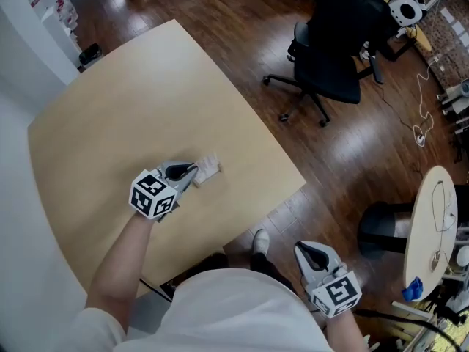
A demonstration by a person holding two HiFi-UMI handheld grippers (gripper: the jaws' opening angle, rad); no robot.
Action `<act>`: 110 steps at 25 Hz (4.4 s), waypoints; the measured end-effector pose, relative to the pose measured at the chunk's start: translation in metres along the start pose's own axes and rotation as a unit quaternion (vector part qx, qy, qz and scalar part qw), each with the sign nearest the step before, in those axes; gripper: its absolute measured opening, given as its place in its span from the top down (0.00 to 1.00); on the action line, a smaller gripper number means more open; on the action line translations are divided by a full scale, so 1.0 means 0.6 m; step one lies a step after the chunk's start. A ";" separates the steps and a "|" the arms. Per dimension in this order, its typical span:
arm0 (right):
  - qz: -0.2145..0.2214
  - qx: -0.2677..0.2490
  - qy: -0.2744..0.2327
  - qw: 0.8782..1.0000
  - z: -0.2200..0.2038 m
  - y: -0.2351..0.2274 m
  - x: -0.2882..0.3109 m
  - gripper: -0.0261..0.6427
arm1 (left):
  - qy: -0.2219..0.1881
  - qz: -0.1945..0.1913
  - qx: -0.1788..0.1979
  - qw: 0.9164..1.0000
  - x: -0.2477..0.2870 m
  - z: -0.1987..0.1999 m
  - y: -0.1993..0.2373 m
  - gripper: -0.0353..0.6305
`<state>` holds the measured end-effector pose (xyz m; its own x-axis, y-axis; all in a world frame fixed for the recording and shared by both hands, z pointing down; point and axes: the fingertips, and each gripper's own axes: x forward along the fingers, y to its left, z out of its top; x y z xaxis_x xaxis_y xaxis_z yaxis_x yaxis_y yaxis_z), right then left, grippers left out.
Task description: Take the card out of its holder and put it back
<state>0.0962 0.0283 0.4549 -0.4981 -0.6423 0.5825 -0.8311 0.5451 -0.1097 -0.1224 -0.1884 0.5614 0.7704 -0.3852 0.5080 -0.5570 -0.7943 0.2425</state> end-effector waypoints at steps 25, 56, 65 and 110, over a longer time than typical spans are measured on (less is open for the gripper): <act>0.036 -0.017 -0.012 0.999 0.005 -0.019 0.028 0.94 | -0.010 0.012 0.022 1.000 -0.018 0.047 -0.015 0.92; 0.144 -0.100 -0.041 0.984 0.017 -0.052 0.012 0.94 | -0.104 0.145 0.005 0.984 -0.189 0.107 -0.115 0.92; 0.211 -0.139 -0.038 0.967 0.013 -0.039 0.025 0.94 | -0.133 0.225 -0.047 0.964 -0.283 0.051 -0.187 0.92; 0.066 -0.065 -0.033 0.995 -0.017 -0.056 -0.049 0.94 | -0.122 0.060 -0.011 0.991 -0.135 0.105 -0.072 0.92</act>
<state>0.1416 0.0343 0.4498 -0.6200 -0.5916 0.5155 -0.7199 0.6902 -0.0738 -0.1414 -0.1526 0.4576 0.7490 -0.5802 0.3200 -0.6535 -0.7264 0.2125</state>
